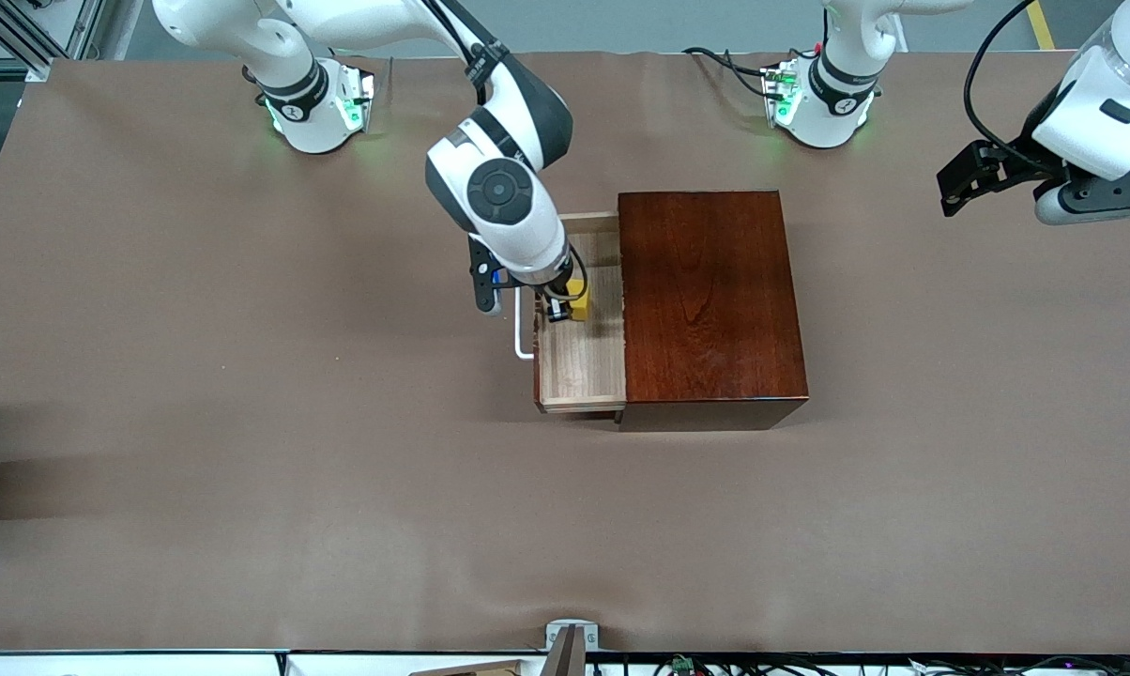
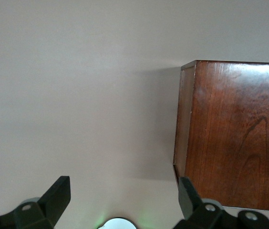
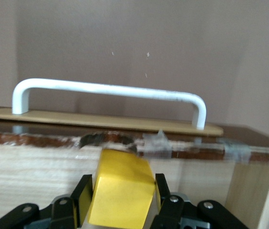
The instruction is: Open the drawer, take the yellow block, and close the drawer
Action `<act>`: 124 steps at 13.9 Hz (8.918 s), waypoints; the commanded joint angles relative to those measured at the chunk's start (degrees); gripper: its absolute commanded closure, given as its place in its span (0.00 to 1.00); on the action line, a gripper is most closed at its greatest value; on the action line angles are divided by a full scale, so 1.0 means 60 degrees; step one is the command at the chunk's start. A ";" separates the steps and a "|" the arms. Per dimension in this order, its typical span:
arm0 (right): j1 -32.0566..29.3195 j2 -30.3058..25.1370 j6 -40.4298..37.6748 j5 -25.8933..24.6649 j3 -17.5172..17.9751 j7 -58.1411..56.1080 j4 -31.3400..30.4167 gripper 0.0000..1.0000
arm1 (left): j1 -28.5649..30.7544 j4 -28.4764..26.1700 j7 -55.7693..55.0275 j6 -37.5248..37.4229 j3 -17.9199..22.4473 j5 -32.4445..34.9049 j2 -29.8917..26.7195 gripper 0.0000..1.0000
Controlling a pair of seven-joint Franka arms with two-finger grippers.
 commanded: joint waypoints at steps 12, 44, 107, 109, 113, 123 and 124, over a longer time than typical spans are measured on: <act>-0.3122 -0.1175 -0.5754 0.0997 0.0014 -0.3637 0.1583 1.00 | -0.0199 0.1072 -0.2557 0.0299 -0.1112 -0.0217 0.1213 0.00; -0.8545 -0.0018 0.0528 -0.2709 0.0000 -2.1000 -0.3075 1.00 | -0.8970 0.4297 -1.6326 0.9424 0.2617 0.0120 0.8728 0.00; -0.7417 -0.5262 -0.6914 -0.2681 -0.0498 -2.0106 0.0352 0.00 | -0.2574 0.0976 0.1158 0.0020 0.3148 -0.0144 0.0736 0.00; -0.7402 -0.5262 -0.6943 -0.2681 -0.0499 -2.0106 0.0338 0.00 | -0.0650 -0.0252 0.1233 0.0211 0.1284 -0.0042 -0.0200 0.00; -0.7344 -0.5262 -0.6957 -0.2681 -0.0469 -2.0135 0.0338 0.00 | 0.0530 -0.1560 0.1335 0.0782 0.0454 -0.0085 -0.1184 0.00; -0.7343 -0.5277 -0.7031 -0.2681 -0.0484 -2.0135 0.0323 0.00 | 0.1383 -0.1431 0.1643 0.0521 0.0027 -0.0217 -0.1347 0.00; -0.7343 -0.5262 -0.7016 -0.2666 -0.0498 -2.0150 0.0323 0.00 | 0.1397 -0.1372 0.1643 0.0461 0.0071 -0.0217 -0.1347 0.00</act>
